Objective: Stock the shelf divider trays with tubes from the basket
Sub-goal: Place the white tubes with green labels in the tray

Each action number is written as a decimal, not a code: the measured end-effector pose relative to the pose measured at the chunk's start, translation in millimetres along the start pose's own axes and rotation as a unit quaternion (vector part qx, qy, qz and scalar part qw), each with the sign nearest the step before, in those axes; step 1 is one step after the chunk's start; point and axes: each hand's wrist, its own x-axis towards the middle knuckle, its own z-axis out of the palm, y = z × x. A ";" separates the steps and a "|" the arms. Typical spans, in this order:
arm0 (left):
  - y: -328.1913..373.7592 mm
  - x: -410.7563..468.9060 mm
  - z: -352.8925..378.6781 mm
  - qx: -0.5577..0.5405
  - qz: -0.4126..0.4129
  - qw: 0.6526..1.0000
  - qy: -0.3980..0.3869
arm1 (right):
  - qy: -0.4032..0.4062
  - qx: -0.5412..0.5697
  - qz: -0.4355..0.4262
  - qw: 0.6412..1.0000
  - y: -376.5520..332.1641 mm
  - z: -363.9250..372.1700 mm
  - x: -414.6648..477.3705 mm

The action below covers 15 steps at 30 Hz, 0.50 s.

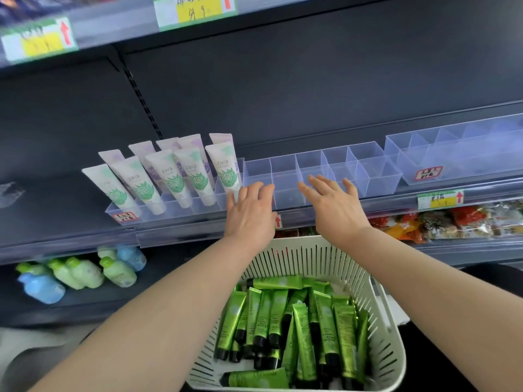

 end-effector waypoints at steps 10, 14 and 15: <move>-15.8 -34.0 22.3 -0.061 0.074 0.987 -0.131 | 0.005 0.042 -0.111 0.993 10.3 35.9 -39.0; -17.5 -42.8 43.4 -0.044 0.031 0.979 -0.198 | -0.060 0.031 -0.170 0.983 19.0 47.3 -38.9; -16.7 -41.6 46.3 -0.036 0.031 0.975 -0.219 | -0.071 0.022 -0.171 0.982 21.9 48.2 -39.2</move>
